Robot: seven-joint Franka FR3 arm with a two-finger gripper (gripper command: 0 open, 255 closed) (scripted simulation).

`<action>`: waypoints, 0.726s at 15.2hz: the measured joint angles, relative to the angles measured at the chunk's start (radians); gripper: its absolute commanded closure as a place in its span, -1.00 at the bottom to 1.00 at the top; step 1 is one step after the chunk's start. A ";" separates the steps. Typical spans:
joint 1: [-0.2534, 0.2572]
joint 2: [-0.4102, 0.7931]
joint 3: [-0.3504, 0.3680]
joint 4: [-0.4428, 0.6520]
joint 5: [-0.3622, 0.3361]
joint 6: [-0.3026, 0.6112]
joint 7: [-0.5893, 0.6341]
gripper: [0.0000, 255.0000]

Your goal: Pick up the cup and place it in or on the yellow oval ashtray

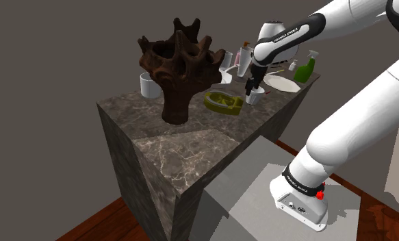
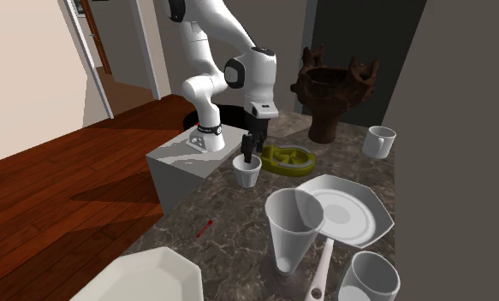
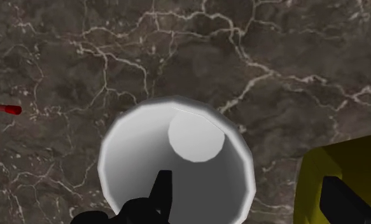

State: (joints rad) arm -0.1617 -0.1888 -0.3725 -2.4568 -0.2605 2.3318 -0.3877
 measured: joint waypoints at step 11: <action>0.000 0.001 0.000 -0.002 0.000 0.003 0.000 1.00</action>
State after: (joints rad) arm -0.1620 -0.1879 -0.3729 -2.4583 -0.2608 2.3352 -0.3877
